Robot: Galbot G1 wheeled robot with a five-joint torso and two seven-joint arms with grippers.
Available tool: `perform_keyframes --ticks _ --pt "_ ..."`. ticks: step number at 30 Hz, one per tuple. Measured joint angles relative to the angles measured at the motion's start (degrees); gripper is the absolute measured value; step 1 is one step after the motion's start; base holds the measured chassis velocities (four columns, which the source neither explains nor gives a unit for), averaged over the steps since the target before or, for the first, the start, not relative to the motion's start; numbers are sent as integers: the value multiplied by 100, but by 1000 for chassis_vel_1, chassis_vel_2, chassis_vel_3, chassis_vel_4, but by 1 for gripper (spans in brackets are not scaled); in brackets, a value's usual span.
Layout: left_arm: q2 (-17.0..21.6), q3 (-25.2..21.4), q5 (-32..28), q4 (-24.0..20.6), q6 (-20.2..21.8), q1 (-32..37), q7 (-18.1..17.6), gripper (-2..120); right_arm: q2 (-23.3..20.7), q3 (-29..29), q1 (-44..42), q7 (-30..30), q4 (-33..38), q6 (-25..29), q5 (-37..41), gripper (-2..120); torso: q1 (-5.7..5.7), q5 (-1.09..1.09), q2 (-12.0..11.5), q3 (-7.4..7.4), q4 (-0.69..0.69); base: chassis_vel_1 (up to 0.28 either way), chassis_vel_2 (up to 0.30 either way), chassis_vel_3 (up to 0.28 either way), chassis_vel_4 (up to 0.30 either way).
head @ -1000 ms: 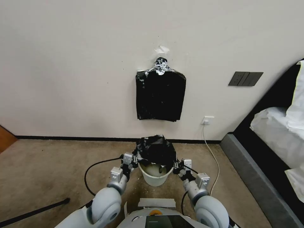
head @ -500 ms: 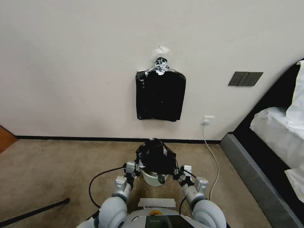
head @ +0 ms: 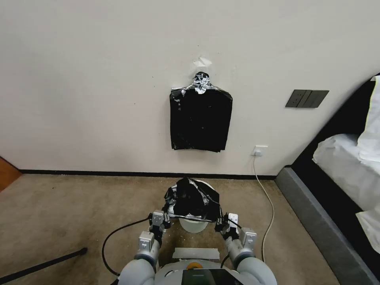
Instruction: Place a trash bag onto the trash bin.
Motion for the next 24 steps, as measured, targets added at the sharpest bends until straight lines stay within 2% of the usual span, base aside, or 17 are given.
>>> perform_keyframes --ticks 12,24 --pt "-43 69 208 283 -49 117 18 0 -15 106 353 678 -208 -712 1066 0 0 0 0 0 0 0 0 0 0" --pt "-178 153 201 852 -168 -302 8 0 117 64 932 435 -967 -558 1298 0 1 0 0 0 0 0 0 0 0"
